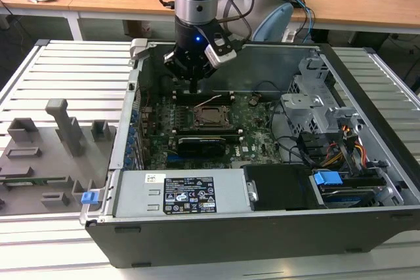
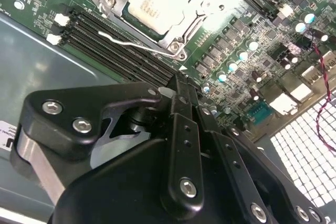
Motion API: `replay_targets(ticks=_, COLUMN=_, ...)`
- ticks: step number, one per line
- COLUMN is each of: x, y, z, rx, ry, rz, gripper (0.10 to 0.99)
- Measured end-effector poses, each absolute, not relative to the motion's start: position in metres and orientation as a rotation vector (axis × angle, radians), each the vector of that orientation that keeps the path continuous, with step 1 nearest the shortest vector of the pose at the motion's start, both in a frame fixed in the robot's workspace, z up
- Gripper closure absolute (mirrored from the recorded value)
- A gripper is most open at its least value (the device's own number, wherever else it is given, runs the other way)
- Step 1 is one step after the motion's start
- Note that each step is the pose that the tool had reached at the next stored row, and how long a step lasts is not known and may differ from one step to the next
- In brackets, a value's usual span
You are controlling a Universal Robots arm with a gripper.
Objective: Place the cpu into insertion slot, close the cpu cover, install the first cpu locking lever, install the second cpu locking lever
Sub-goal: 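Install the first cpu locking lever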
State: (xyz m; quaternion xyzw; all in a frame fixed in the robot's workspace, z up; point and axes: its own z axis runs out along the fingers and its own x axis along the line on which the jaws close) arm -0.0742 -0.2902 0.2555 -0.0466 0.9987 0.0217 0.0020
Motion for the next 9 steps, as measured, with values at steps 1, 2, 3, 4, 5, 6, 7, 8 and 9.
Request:
replay_targets(ticks=1, x=-0.0735, y=-0.2903, z=0.2554, rx=-0.147, ry=3.133, rz=0.078, gripper=0.98)
replay_targets(ticks=2, x=-0.0733, y=-0.2903, z=0.2553, rx=-0.148, ry=3.132, rz=0.092, gripper=0.98)
replay_targets(ticks=3, x=-0.0731, y=-0.2903, z=0.2551, rx=-0.15, ry=3.131, rz=0.112, gripper=0.98)
replay_targets(ticks=4, x=-0.0726, y=-0.2906, z=0.2543, rx=-0.15, ry=3.13, rz=0.116, gripper=0.98)
replay_targets(ticks=5, x=-0.072, y=-0.2911, z=0.2538, rx=-0.15, ry=3.131, rz=0.116, gripper=0.98)
replay_targets(ticks=6, x=-0.0713, y=-0.2916, z=0.253, rx=-0.147, ry=3.131, rz=0.116, gripper=0.98)
replay_targets(ticks=7, x=-0.0704, y=-0.292, z=0.2522, rx=-0.144, ry=3.131, rz=0.116, gripper=0.98)
replay_targets(ticks=8, x=-0.0689, y=-0.2921, z=0.2512, rx=-0.141, ry=3.131, rz=0.116, gripper=0.98)
replay_targets(ticks=9, x=-0.0673, y=-0.2921, z=0.2503, rx=-0.14, ry=3.131, rz=0.117, gripper=0.98)
